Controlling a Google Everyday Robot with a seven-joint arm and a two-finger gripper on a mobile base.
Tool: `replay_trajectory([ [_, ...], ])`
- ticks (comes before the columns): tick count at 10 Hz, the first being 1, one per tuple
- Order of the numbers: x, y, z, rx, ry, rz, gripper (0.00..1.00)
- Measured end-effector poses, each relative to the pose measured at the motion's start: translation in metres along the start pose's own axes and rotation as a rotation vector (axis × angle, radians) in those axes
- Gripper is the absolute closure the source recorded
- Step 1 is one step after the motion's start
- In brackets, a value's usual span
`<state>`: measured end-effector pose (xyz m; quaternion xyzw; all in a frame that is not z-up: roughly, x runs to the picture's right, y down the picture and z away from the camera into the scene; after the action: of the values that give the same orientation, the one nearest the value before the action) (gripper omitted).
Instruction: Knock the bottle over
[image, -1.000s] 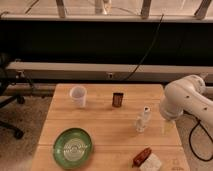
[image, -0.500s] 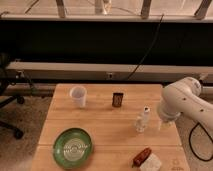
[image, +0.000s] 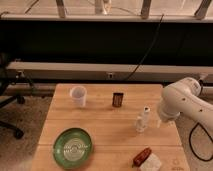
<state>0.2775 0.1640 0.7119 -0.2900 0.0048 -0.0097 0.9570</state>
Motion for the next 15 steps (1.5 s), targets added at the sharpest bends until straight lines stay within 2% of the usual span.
replay_trajectory([
  [2,-0.001,-0.006,0.003,0.009,-0.002,-0.006,0.91],
  [4,-0.003,-0.011,0.005,0.017,-0.006,-0.016,1.00],
  [8,-0.020,-0.015,0.006,0.023,-0.044,-0.044,1.00],
  [12,-0.065,-0.006,0.006,0.010,-0.116,-0.106,1.00],
  [15,-0.088,-0.003,0.012,0.001,-0.156,-0.150,1.00],
])
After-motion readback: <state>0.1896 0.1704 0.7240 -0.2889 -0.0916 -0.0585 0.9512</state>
